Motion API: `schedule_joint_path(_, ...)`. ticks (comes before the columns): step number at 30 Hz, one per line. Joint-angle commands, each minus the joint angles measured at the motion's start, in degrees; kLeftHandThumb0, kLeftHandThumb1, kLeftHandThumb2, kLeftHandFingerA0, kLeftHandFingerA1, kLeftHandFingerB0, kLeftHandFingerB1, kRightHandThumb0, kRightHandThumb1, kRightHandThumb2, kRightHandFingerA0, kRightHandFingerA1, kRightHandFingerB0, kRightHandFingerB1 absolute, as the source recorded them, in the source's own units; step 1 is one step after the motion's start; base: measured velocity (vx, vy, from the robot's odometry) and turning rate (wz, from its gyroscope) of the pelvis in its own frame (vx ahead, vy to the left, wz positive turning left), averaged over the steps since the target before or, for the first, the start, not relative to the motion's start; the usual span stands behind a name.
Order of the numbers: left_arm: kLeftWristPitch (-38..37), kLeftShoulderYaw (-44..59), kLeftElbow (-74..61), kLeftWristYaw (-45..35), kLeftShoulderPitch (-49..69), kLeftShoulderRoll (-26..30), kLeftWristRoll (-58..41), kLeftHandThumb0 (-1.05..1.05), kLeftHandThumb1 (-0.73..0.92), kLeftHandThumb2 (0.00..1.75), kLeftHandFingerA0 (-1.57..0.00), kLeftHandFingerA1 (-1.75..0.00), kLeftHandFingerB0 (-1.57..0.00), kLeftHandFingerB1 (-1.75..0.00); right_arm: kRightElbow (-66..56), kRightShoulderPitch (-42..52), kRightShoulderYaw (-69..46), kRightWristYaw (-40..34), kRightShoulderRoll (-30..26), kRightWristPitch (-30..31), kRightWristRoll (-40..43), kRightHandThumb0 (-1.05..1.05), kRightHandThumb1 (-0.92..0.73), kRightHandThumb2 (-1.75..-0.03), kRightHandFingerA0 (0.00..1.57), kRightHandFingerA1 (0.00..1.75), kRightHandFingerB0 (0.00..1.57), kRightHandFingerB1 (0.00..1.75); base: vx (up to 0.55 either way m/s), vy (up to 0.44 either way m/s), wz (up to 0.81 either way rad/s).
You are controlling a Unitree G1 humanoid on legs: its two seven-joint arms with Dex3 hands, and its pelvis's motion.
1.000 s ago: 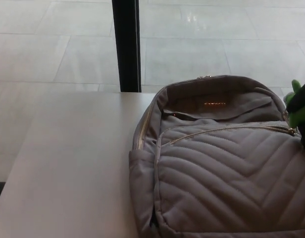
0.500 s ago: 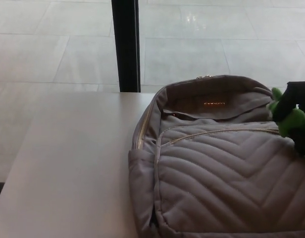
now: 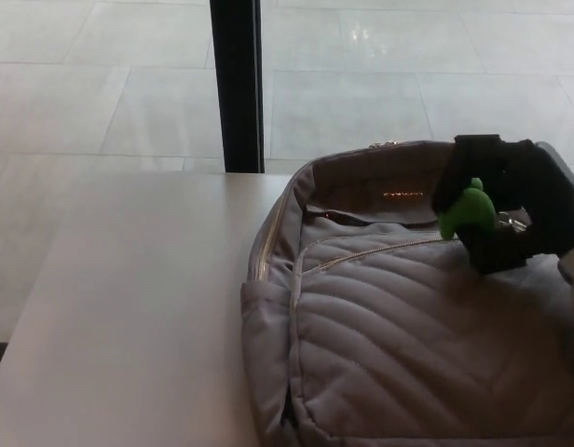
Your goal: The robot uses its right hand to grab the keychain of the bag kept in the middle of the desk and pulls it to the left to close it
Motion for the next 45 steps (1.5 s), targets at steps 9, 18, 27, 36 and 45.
schedule_joint_path(9, 1.37, 0.21, -3.06, -0.43, 0.61, 0.58, -0.37, -0.66, 0.77, 0.62, -0.58, -0.56, -0.51, -0.5, 1.11, -4.31, 5.13, -2.65, 6.88, 5.48, -4.51, -0.15, -0.45, -1.18, 1.24, 1.41, 1.06, 1.3, 0.0, 0.0, 0.0)
schedule_joint_path(18, 2.0, 0.15, -3.51, -0.09, 0.18, 0.47, -0.22, -0.66, 0.77, 0.62, -0.62, -0.57, -0.53, -0.5, 3.79, -2.08, 8.95, -6.29, 14.9, 6.67, -6.35, -0.14, -0.37, -1.37, 0.92, 1.75, 0.81, 1.64, 0.0, 0.0, 0.0)
schedule_joint_path(27, 1.12, -0.67, -3.26, 0.86, 0.02, 0.36, 0.76, -0.68, 0.77, 0.62, -0.64, -0.56, -0.54, -0.5, 8.88, -3.37, 12.12, -10.16, 20.89, 6.53, -8.35, -0.16, -0.37, -1.39, 0.91, 1.75, 0.79, 1.74, 0.0, 0.0, 0.0)
schedule_joint_path(36, 1.87, -1.03, -1.06, 1.41, -1.91, -0.08, 0.53, -0.69, 0.75, 0.62, -0.64, -0.57, -0.53, -0.51, 14.98, -7.37, 13.47, -14.6, 27.41, 8.07, -9.4, -0.26, -0.38, -1.35, 0.96, 1.68, 0.88, 1.55, 0.0, 0.0, 0.0)
schedule_joint_path(45, 1.81, -1.81, -1.26, 0.72, -2.42, -0.56, 0.53, -0.7, 0.74, 0.62, -0.6, -0.53, -0.5, -0.49, 21.38, -10.8, 17.74, -17.38, 36.43, 6.77, -9.37, -0.1, -0.44, -1.21, 1.0, 1.51, 0.92, 1.36, 0.0, 0.0, 0.01)
